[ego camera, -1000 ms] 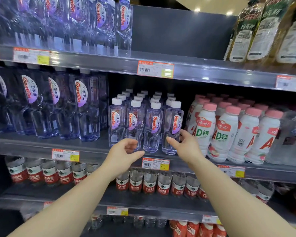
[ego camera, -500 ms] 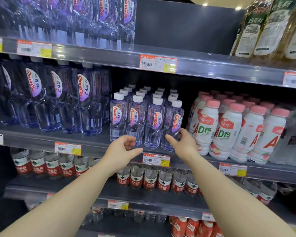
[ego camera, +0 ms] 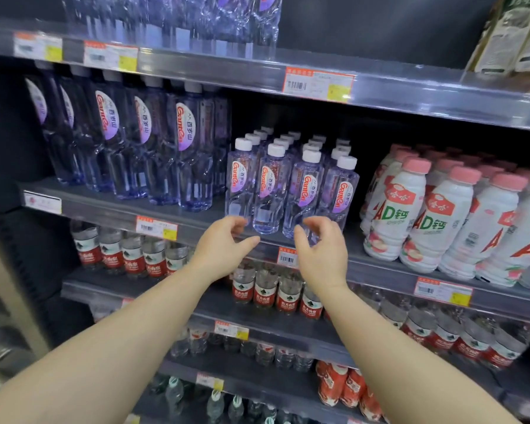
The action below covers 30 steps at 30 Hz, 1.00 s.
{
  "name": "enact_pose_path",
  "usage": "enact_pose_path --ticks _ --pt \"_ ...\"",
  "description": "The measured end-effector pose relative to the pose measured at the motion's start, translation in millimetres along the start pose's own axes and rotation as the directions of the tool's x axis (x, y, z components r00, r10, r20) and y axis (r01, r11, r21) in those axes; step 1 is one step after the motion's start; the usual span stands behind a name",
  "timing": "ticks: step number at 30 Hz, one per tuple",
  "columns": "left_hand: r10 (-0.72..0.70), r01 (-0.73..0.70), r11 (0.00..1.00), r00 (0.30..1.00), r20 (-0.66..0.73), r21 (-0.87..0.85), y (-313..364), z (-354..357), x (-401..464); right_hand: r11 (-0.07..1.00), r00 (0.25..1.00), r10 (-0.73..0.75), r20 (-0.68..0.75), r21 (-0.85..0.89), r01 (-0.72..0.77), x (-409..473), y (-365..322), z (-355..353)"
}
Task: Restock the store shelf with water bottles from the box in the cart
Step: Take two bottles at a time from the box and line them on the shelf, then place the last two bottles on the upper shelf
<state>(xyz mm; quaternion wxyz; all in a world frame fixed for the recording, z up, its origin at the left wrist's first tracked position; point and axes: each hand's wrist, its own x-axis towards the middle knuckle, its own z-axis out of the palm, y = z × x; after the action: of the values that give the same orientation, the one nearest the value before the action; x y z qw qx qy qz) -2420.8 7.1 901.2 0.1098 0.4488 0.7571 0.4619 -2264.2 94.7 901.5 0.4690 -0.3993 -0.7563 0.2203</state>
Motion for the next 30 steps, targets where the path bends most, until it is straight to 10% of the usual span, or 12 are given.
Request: enact_pose_path --ticks 8,14,21,30 --pt "0.043 0.031 0.914 0.984 -0.174 0.404 -50 -37 -39 0.933 0.87 -0.261 0.419 -0.12 0.338 -28 -37 66" --pt "-0.028 0.203 0.674 0.968 -0.25 0.71 -127 -102 -100 0.847 0.728 -0.4 0.557 -0.08 0.526 -71 -66 129" --pt "-0.297 0.501 0.542 0.865 -0.404 0.675 -213 -177 -184 0.734 0.479 -0.49 0.728 0.048 0.678 -149 -123 229" --pt "-0.418 0.653 0.448 0.757 -0.502 0.611 -318 -281 -243 0.763 0.399 -0.48 0.781 0.147 0.63 -227 -184 350"
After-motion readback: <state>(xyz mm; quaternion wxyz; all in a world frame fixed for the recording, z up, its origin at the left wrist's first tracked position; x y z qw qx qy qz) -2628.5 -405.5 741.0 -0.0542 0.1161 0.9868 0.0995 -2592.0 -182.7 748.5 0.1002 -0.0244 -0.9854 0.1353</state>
